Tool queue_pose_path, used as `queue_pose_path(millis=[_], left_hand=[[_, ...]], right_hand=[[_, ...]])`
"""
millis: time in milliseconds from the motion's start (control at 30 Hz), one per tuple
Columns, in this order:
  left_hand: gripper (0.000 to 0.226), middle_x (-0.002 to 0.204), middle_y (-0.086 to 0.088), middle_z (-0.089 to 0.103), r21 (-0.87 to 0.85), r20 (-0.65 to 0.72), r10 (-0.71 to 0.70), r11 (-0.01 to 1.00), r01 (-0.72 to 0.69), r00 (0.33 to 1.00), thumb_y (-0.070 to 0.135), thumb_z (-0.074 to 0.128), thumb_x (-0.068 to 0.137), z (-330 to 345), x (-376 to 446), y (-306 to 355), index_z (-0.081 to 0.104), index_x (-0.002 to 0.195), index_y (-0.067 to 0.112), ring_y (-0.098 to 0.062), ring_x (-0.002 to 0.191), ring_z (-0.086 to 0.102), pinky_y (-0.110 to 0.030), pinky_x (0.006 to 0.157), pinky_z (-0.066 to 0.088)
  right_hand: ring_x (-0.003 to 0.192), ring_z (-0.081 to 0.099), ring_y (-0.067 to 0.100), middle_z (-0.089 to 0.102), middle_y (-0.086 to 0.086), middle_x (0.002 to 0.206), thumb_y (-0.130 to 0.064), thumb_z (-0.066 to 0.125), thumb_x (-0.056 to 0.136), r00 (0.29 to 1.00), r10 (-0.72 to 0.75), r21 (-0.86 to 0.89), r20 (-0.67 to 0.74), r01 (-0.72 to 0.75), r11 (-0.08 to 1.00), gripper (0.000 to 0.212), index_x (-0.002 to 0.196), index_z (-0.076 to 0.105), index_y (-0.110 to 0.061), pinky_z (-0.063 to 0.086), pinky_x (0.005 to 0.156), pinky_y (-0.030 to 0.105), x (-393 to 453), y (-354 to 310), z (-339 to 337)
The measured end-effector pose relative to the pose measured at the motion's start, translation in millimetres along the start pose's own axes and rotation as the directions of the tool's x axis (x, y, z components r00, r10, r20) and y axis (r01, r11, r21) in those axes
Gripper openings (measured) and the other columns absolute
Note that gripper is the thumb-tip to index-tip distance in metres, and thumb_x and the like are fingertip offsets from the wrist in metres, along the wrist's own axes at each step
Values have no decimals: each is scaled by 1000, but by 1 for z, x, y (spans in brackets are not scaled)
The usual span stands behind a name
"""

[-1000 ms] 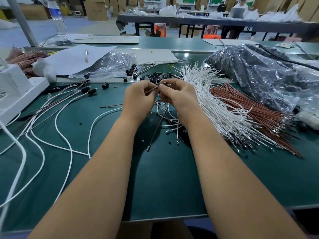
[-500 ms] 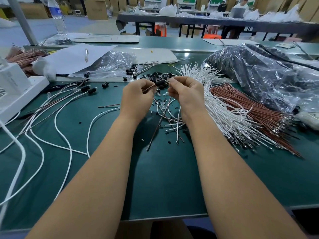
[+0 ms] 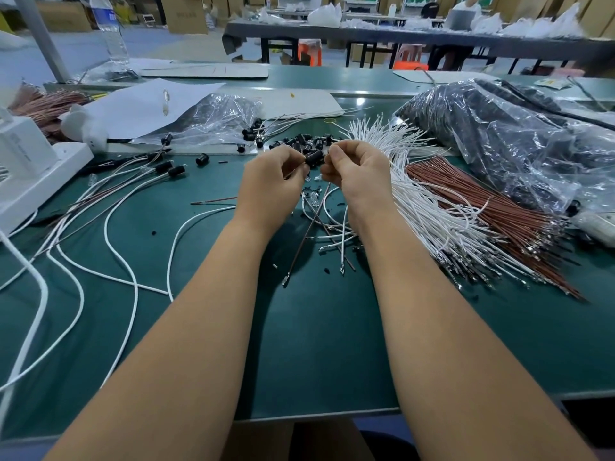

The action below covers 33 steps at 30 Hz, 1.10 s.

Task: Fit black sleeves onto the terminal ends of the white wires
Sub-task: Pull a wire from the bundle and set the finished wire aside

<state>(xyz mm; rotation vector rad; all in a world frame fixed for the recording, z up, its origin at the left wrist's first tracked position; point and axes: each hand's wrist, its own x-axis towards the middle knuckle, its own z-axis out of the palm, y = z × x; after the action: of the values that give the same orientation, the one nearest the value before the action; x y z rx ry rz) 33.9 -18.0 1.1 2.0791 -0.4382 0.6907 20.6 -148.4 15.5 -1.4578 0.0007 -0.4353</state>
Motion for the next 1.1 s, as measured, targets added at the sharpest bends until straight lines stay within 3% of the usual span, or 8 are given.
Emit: queue_pose_path(millis=[100, 267, 367, 500, 633, 733, 833, 1100], left_hand=[[5, 67, 13, 56, 1, 31, -23, 1000, 23, 999, 17, 64, 89, 2, -1, 1, 64, 85, 15, -13, 67, 55, -25, 67, 46], [10, 66, -8, 61, -57, 81, -49, 997, 53, 996, 18, 62, 89, 3, -1, 3, 63, 83, 11, -18, 59, 49, -30, 59, 43], [9, 71, -16, 64, -89, 73, -72, 993, 78, 995, 16, 61, 89, 3, -1, 3, 65, 85, 9, -29, 65, 54, -35, 62, 47], [8, 71, -17, 64, -113, 59, -93, 989, 99, 994, 12, 60, 89, 3, -1, 0, 65, 84, 9, -15, 60, 48, -29, 57, 43], [8, 62, -2, 60, -90, 28, -70, 993, 72, 997, 15, 62, 90, 3, -1, -2, 64, 82, 15, -10, 55, 46, -23, 55, 39], [9, 59, 7, 57, -59, 17, -41, 997, 42, 999, 15, 63, 88, 3, 0, -2, 64, 80, 18, -8, 55, 48, -21, 56, 41], [7, 62, 5, 59, -41, 19, -30, 999, 31, 999, 15, 64, 87, 4, 0, -3, 65, 81, 17, -12, 59, 51, -27, 61, 45], [4, 69, 0, 64, -21, 14, -16, 1000, 16, 1000, 14, 65, 87, 5, 0, -5, 68, 84, 13, -17, 65, 57, -28, 64, 48]], right_hand=[[59, 63, 7, 64, 1, 71, -3, 56, 95, 1000, -4, -9, 3, 4, 1000, 15, 84, 62, -12, 54, 62, 21, 0, 0, 0], [61, 65, 8, 67, 4, 73, -2, 57, 94, 1000, -6, -8, 10, 6, 1000, 16, 84, 64, -12, 54, 62, 21, -1, -1, -1], [61, 65, 7, 67, 5, 75, 1, 56, 94, 1000, -6, 3, 27, 6, 1000, 16, 85, 63, -11, 53, 62, 20, -1, -1, 0], [61, 65, 12, 66, 7, 74, 3, 48, 96, 998, 37, 58, 50, -40, 997, 21, 86, 64, -8, 55, 63, 23, -2, -3, 0], [59, 63, 15, 64, 9, 73, 5, 42, 95, 994, 87, 166, 61, -96, 981, 26, 85, 63, -6, 54, 60, 25, -2, -6, 0], [60, 64, 14, 66, 7, 73, -3, 55, 93, 997, 64, 80, 46, -68, 994, 16, 82, 65, -8, 55, 62, 25, -3, -5, 1], [59, 65, 11, 67, 4, 70, -5, 65, 89, 1000, 12, -36, 9, -12, 999, 11, 80, 66, -10, 56, 63, 23, -4, -2, 1], [56, 63, 4, 67, 1, 68, -5, 62, 92, 998, -41, -135, -43, 34, 990, 17, 78, 66, -15, 56, 62, 21, 0, 1, 2]])
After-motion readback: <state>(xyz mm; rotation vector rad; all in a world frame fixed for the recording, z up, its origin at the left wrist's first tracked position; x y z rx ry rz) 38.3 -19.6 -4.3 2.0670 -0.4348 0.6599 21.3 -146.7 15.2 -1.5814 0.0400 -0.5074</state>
